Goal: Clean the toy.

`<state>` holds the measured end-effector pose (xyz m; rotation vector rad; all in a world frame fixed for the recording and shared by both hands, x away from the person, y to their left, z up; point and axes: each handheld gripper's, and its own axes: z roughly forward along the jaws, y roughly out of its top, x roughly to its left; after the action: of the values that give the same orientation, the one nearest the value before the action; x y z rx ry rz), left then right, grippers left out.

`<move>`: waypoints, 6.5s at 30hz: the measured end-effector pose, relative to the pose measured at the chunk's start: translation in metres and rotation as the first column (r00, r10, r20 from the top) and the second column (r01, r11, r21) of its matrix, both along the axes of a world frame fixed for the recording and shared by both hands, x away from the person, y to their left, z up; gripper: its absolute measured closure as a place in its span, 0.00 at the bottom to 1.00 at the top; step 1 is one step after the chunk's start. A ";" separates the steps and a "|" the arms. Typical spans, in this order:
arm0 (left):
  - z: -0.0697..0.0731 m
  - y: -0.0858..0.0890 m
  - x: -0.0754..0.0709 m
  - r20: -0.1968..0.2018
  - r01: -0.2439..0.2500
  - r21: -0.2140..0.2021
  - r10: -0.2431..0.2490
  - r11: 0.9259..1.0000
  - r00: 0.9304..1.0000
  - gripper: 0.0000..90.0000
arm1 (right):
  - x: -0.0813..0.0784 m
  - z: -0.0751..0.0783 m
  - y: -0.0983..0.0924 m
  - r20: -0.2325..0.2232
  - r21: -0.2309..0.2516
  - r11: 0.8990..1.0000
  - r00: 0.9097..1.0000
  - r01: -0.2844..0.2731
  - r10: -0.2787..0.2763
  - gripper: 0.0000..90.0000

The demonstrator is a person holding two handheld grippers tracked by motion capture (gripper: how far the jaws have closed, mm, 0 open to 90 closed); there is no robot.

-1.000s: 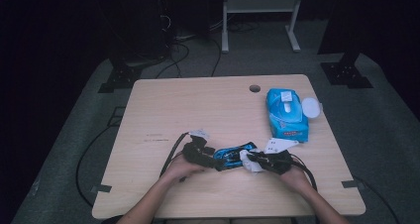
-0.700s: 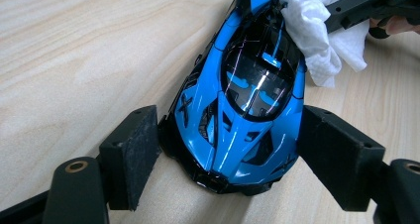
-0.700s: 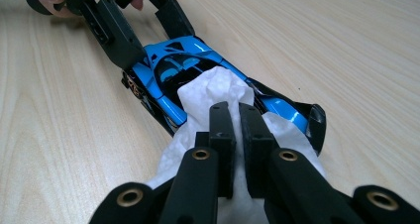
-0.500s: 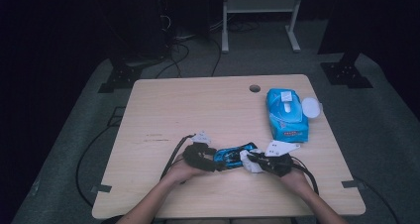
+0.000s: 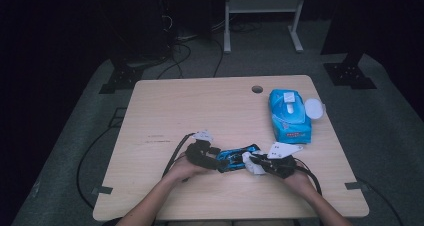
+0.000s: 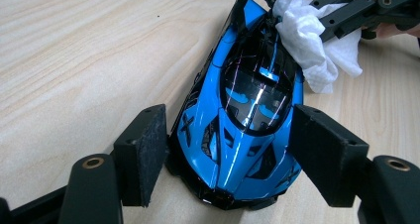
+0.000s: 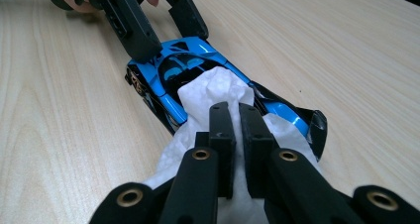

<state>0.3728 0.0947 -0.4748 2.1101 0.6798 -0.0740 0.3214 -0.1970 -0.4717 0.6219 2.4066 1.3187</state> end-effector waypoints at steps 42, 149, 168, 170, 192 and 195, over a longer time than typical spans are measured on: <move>-0.002 0.002 -0.002 0.009 -0.028 0.030 0.028 0.999 1.000 0.31 | 0.052 0.006 -0.026 -0.473 0.087 0.990 0.879 0.107 -0.053 0.73; 0.006 0.003 -0.023 0.336 0.084 0.009 -0.082 0.996 0.938 0.75 | 0.031 0.036 0.030 0.000 0.041 0.984 0.985 0.174 -0.174 0.92; 0.007 0.004 -0.022 0.328 0.080 0.017 -0.081 0.997 0.941 0.75 | 0.040 0.033 0.004 -0.037 0.063 0.970 0.972 0.233 -0.231 0.92; 0.007 0.005 -0.021 0.326 0.079 0.018 -0.080 0.997 0.942 0.75 | 0.041 0.032 0.003 -0.043 0.067 0.970 0.972 0.235 -0.233 0.92; 0.007 0.000 -0.019 0.329 0.072 0.012 -0.072 0.997 0.941 0.75 | 0.030 0.035 0.073 -0.060 0.097 0.993 0.997 0.063 -0.057 0.92; 0.007 -0.001 -0.018 0.331 0.070 0.013 -0.071 0.997 0.941 0.75 | 0.025 0.038 0.096 -0.035 0.084 0.996 0.999 -0.010 0.013 0.92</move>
<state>0.3546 0.0939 -0.4674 2.0808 0.4018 0.2387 0.3461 -0.1013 -0.4341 0.6607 2.3965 1.4312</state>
